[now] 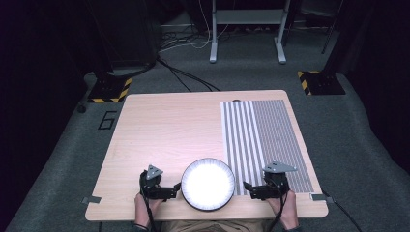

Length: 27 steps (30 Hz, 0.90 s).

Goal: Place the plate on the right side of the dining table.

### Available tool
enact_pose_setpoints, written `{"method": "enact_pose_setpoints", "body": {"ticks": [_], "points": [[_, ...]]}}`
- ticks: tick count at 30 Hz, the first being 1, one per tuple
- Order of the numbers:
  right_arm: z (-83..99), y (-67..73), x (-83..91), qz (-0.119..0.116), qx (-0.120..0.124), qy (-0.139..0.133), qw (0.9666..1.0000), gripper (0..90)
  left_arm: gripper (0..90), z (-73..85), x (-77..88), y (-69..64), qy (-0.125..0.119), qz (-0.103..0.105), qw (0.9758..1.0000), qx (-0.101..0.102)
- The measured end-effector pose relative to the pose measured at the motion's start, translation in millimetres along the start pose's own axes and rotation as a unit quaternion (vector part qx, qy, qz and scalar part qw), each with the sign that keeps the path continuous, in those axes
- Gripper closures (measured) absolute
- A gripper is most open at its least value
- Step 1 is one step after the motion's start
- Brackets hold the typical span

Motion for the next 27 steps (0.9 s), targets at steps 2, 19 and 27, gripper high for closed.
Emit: {"method": "enact_pose_setpoints", "body": {"ticks": [2, 19, 27], "points": [[-4.8, 5.4, -2.4, -0.012, 0.004, -0.006, 0.9999, 0.8, 0.6, 0.2, 0.2, -0.3, -0.001, -0.002, 1.0, 0.002], [-25.0, 41.9, -32.2, -0.094, 0.012, -0.016, 0.9954, 6.5, 0.9, 1.9, 1.1, -1.2, -0.005, -0.002, 1.0, 0.007], [-30.1, 53.7, -36.2, -0.118, 0.016, -0.02, 0.9927, 9.8, 1.0, 3.8, 3.0, -2.1, -0.005, 0.003, 0.9999, 0.01]]}}
Point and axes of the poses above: each handheld gripper's, and its own axes: x roughly backward along the jaws, z roughly out of its underside, y roughly to its left, the point moved 5 cm from there along -x, roughly forward along the jaws, and after that the axes turned 11 degrees about x, right-handed, at the moved point
